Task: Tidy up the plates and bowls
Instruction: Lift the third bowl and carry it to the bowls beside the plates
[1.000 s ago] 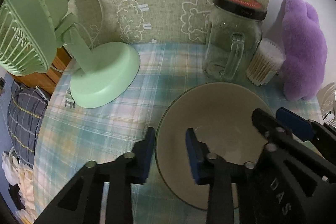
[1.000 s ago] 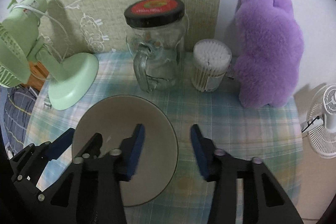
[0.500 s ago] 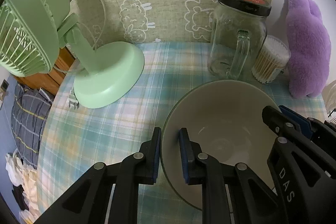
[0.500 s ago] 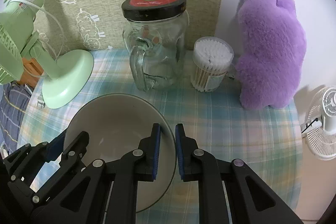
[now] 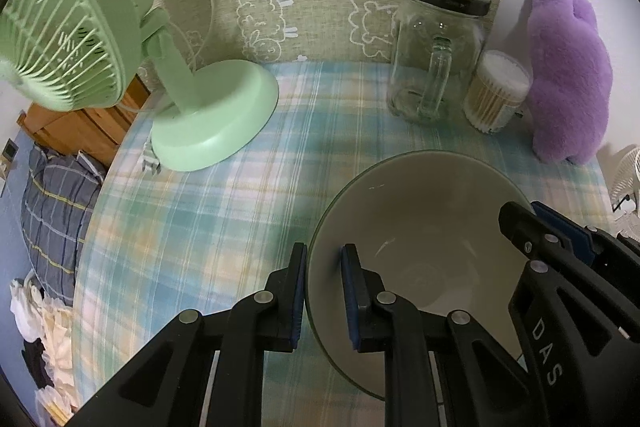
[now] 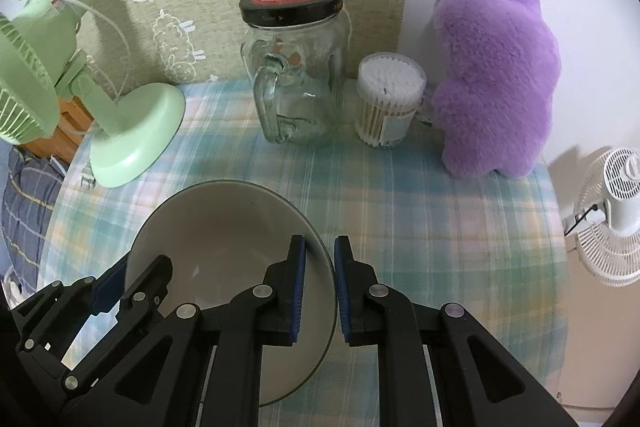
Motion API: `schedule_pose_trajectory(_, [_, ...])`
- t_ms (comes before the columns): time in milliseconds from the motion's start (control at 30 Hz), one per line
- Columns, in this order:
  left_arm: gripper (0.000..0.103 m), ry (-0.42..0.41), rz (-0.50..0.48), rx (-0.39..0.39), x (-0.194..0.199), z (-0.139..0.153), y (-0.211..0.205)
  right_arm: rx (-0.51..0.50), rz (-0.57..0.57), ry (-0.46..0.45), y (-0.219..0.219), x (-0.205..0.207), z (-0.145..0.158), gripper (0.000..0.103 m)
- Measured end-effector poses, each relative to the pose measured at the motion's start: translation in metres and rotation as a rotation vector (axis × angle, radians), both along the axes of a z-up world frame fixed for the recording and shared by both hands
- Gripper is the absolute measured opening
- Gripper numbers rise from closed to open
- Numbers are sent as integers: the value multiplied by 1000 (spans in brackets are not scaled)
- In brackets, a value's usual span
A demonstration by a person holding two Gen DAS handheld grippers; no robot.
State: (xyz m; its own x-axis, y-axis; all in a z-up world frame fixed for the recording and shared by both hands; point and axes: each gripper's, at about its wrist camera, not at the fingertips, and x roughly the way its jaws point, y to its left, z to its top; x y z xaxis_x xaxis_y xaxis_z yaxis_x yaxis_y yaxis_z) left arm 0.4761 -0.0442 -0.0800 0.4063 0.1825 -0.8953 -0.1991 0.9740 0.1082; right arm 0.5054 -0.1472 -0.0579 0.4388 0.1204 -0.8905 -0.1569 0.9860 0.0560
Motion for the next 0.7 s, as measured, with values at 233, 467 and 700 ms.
schedule_pose_trajectory(233, [14, -11, 2, -6, -20, 12, -3, -3, -5, 3, -3, -21, 10, 18])
schedule_pose_trajectory(467, [14, -52, -8, 20, -34, 37, -10, 11, -10, -21, -7, -38, 31, 18])
schedule_pose_trajectory(700, [14, -80, -11, 29, -50, 65, -11, 24, -16, -56, -10, -57, 60, 18])
